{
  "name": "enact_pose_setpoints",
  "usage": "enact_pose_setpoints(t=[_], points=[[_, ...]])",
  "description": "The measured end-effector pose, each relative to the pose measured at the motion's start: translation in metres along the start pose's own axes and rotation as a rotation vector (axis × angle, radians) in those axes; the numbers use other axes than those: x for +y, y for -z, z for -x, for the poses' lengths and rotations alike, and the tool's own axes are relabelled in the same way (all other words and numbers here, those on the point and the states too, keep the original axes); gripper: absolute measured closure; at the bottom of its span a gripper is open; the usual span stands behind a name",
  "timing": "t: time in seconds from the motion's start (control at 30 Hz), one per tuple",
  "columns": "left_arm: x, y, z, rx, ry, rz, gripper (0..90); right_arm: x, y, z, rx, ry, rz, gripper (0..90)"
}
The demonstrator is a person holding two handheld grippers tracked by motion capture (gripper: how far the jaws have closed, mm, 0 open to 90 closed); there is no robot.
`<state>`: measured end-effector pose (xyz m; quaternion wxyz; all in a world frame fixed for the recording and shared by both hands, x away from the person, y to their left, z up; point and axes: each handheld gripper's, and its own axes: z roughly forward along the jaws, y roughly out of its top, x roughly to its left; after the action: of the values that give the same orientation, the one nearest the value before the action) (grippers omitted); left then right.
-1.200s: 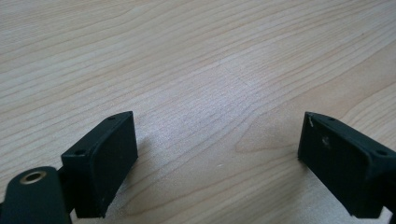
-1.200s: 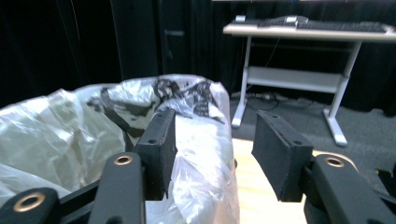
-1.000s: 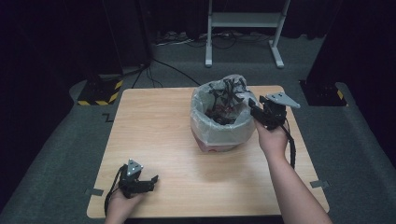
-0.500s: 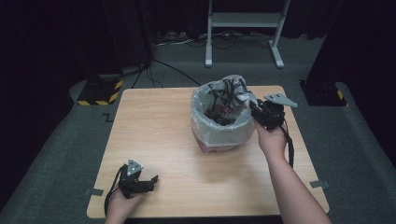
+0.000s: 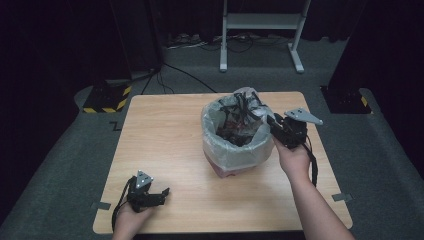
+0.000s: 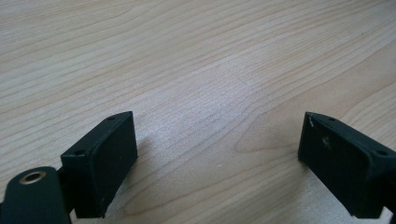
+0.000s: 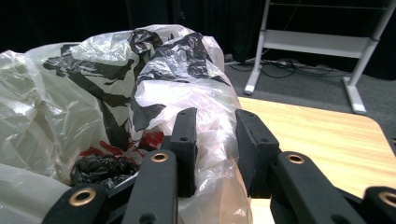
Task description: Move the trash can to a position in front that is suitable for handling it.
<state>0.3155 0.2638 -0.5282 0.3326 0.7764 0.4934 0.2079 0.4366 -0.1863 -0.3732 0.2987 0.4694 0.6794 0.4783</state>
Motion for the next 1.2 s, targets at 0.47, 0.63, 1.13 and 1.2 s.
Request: enact_pose_setpoints(t=[0.47, 0.63, 1.13, 1.2], points=[[0.000, 0.000, 0.000, 0.000, 0.002, 0.002, 11.4, -0.031, 0.054, -0.027, 0.081, 0.009, 0.072, 67.7], [0.000, 0.000, 0.000, -0.001, 0.002, -0.001, 11.4, -0.037, 0.065, -0.041, 0.112, 0.033, 0.089, 67.2], [0.006, 0.001, -0.003, -0.022, 0.016, -0.036, 10.9, -0.056, 0.105, -0.024, -0.021, 0.082, 0.235, 47.0], [0.011, 0.003, -0.005, -0.051, 0.054, 0.000, 10.7, -0.065, 0.106, -0.022, -0.052, 0.097, 0.238, 44.6]])
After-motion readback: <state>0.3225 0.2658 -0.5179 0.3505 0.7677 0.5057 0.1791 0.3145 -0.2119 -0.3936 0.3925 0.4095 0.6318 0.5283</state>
